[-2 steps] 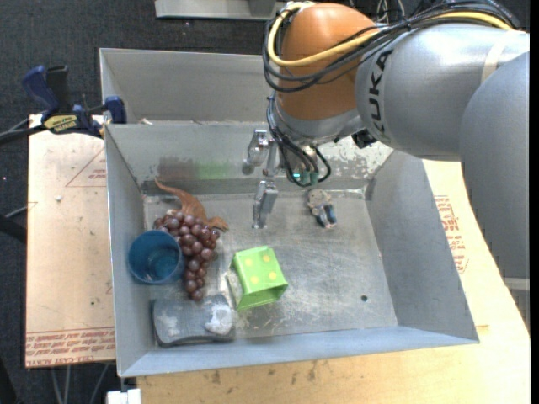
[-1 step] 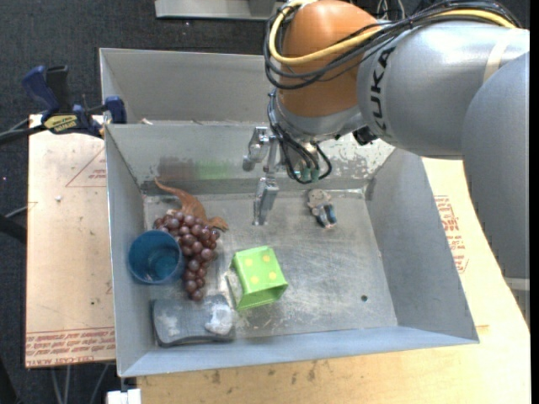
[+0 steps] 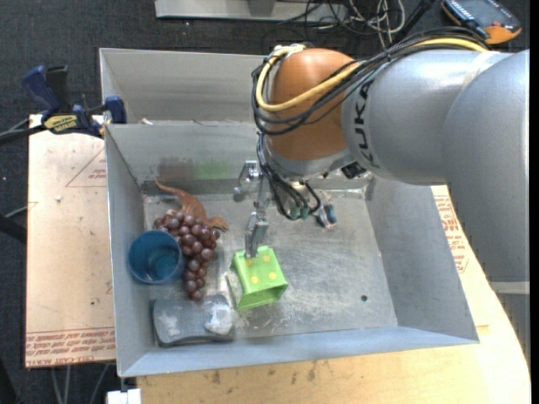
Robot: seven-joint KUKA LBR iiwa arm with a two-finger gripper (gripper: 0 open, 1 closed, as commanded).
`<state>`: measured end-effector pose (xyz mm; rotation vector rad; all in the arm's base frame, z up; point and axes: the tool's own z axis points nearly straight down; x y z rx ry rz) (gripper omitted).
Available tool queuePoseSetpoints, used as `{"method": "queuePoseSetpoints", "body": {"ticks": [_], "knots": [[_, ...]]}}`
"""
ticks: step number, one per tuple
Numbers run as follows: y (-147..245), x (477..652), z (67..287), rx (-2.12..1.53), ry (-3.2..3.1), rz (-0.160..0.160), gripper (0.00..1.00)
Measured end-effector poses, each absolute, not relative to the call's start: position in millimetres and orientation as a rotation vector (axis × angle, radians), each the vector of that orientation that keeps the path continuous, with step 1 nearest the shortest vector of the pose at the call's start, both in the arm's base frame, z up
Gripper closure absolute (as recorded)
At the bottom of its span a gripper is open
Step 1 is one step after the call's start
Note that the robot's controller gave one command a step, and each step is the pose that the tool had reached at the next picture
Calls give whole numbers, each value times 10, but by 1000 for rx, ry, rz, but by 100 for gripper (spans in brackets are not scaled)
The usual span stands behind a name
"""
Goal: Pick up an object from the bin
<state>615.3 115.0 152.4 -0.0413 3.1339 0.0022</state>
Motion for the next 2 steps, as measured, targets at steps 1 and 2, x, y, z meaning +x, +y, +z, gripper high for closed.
{"method": "queuePoseSetpoints", "body": {"ticks": [1, 2], "knots": [[1200, 6285, 1234, 73, 3088, 22, 0], [1180, 6070, 762, 119, 3131, 5, 100]]}}
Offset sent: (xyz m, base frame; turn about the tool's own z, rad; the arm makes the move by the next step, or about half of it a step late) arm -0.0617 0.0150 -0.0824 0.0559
